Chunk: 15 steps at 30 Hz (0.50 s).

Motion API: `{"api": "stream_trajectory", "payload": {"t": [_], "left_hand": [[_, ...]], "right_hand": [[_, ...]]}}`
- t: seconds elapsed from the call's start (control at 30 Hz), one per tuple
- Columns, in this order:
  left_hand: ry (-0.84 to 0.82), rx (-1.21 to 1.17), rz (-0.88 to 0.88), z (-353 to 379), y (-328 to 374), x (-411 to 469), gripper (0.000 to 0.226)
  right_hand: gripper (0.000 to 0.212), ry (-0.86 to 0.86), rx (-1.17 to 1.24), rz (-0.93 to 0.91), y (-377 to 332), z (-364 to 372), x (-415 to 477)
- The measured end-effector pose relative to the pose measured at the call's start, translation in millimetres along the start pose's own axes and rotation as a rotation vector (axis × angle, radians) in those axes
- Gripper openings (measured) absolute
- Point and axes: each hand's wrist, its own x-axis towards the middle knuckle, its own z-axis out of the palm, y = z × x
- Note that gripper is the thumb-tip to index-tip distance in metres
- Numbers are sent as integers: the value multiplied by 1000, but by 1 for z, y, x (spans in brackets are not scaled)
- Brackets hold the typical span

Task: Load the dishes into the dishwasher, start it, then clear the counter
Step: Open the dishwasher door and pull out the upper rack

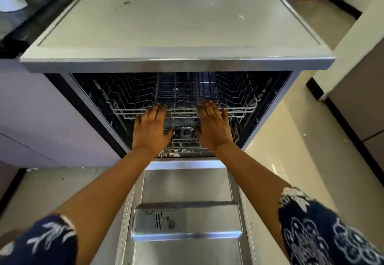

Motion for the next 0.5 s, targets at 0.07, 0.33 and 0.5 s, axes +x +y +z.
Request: {"api": "stream_trajectory", "payload": {"t": [0.07, 0.33, 0.5], "left_hand": [[-25, 44, 10, 13, -12, 20, 66], [-39, 62, -11, 64, -31, 25, 85], [-3, 87, 0, 58, -32, 22, 70]], "right_hand": [[67, 3, -16, -10, 8, 14, 21], [70, 45, -77, -28, 27, 62, 30], [44, 177, -16, -26, 26, 55, 33]]}}
